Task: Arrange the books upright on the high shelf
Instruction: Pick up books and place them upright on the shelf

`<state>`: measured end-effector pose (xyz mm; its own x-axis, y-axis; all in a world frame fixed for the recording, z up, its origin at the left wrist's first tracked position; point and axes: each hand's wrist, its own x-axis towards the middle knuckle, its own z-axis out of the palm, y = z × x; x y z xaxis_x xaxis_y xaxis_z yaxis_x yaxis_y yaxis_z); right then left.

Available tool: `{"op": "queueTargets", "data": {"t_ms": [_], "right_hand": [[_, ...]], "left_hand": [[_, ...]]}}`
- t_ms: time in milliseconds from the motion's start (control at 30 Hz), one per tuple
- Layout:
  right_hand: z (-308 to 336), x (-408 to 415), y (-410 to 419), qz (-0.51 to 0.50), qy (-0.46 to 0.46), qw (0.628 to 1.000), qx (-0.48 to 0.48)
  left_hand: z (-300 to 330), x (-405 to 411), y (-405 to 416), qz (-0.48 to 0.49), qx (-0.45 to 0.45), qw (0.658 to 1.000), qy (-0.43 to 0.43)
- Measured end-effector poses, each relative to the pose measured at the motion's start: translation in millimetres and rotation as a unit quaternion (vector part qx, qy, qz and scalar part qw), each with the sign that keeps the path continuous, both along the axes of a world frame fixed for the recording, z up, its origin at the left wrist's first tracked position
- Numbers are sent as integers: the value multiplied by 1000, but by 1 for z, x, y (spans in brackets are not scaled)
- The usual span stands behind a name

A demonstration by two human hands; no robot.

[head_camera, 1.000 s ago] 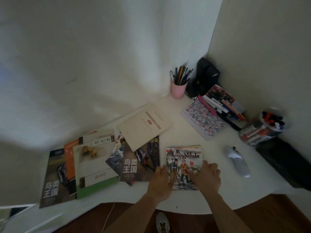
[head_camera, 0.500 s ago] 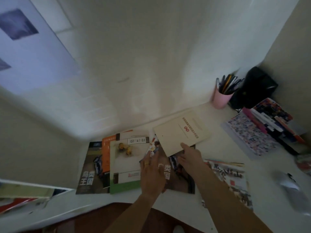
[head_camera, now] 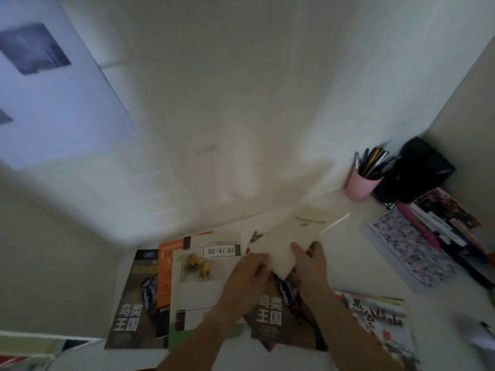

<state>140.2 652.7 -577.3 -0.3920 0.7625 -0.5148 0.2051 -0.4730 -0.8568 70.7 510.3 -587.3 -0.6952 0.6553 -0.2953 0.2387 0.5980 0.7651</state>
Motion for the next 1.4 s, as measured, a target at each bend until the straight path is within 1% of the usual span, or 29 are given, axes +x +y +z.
{"op": "queueTargets", "data": {"t_ms": [33, 67, 100, 133, 167, 200, 233, 300, 333, 433, 533, 633, 667, 700, 733, 767, 800, 833, 900, 933, 967, 1000, 1033, 1067, 1133, 1167, 1233, 1300, 1400], "right_hand": [[19, 10, -2, 46, 13, 998, 41], [41, 22, -4, 81, 30, 994, 62], [68, 36, -7, 106, 50, 991, 63], [94, 53, -11, 123, 74, 988, 55], [119, 68, -15, 144, 98, 984, 43], [146, 82, -22, 171, 120, 977, 34], [170, 94, -30, 204, 136, 969, 28], [212, 109, -51, 254, 160, 954, 14], [231, 112, -63, 267, 160, 950, 24], [278, 114, -109, 280, 153, 942, 108], [325, 108, -165, 265, 184, 930, 177], [368, 99, -221, 217, 224, 915, 257], [382, 95, -238, 199, 236, 908, 285], [395, 88, -252, 182, 247, 901, 307], [411, 79, -266, 167, 264, 892, 325], [428, 70, -277, 163, 281, 884, 336], [443, 59, -285, 177, 298, 874, 339], [458, 47, -291, 203, 305, 868, 334], [489, 18, -300, 251, 309, 845, 357], [504, 3, -304, 267, 305, 822, 400], [519, -10, -311, 281, 283, 799, 450], [532, -23, -318, 284, 261, 777, 497], [543, -35, -324, 270, 245, 757, 542], [553, -46, -329, 247, 249, 736, 579], [576, -65, -341, 221, 283, 698, 620], [587, -75, -349, 228, 292, 685, 627], [603, -99, -367, 261, 276, 671, 637], [613, -126, -389, 293, 232, 659, 653], [617, -167, -420, 313, 202, 657, 655]], "left_hand": [[24, -1, -4, 69, 41, 995, -54], [44, -5, -9, 144, 87, 980, -102], [68, -6, -15, 205, 116, 961, -145], [93, -7, -25, 249, 125, 943, -184], [120, -6, -37, 263, 115, 933, -218], [148, 0, -51, 242, 111, 930, -251], [176, 10, -68, 200, 124, 933, -271], [227, 36, -96, 164, 176, 933, -268], [247, 50, -112, 172, 208, 933, -239], [303, 91, -160, 192, 283, 932, -121], [353, 109, -206, 237, 347, 907, -38], [399, 113, -246, 236, 380, 890, 84], [412, 112, -257, 249, 390, 877, 127], [424, 109, -265, 265, 392, 860, 190], [433, 104, -276, 282, 390, 837, 261], [446, 101, -285, 302, 391, 812, 312], [459, 99, -295, 335, 390, 791, 332], [468, 91, -307, 351, 381, 785, 340], [487, 74, -329, 360, 383, 789, 318], [499, 65, -337, 363, 399, 783, 310], [511, 57, -343, 368, 400, 775, 322], [525, 51, -349, 379, 389, 762, 353], [534, 46, -354, 399, 370, 742, 392], [539, 41, -361, 421, 355, 716, 428], [547, 31, -380, 463, 328, 655, 499], [551, 27, -393, 483, 315, 627, 524], [559, 19, -419, 504, 281, 589, 566], [567, 11, -443, 519, 246, 561, 596], [574, 2, -471, 554, 218, 542, 594]]}}
